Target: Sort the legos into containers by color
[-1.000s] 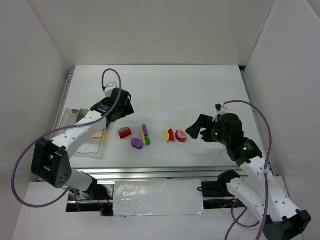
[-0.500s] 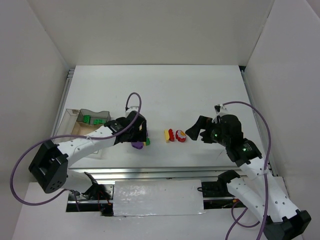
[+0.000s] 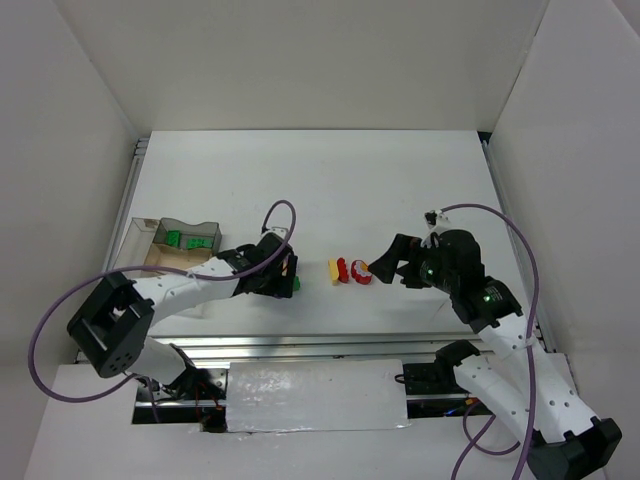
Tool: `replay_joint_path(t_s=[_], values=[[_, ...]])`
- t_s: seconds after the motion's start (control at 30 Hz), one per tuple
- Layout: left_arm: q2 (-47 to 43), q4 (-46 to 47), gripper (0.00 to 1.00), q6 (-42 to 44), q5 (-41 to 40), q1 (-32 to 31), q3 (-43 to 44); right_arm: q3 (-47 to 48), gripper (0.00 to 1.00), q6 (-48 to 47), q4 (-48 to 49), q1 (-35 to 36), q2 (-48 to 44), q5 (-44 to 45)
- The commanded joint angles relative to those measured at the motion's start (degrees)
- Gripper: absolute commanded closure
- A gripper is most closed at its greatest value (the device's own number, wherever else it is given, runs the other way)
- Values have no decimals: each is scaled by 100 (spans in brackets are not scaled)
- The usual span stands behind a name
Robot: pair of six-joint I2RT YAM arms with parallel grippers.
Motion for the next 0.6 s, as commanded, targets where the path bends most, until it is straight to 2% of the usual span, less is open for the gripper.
replay_joint_path(t_s=[0.0,0.2,0.4,0.47,0.5,0.53,0.57], values=[[290,350,10,289,53,-8,54,9,0,-116,182,65,26,-68],[852,341,9,263,-263,1,186,18,1,-142,147,83,35,-50],[1020,420,17,202,-395,18,186,18,1,-151,173,100,70,-24],[1037,420,28,193,-413,27,204,0,0,-134,199,100,79,-41],[1020,385,42,184,-413,36,212,0,0,-134,208,109,79,-42],[1011,341,49,149,-431,36,230,9,1,-134,208,100,79,-42],[942,202,67,105,-518,36,265,9,0,-125,200,109,79,-42]])
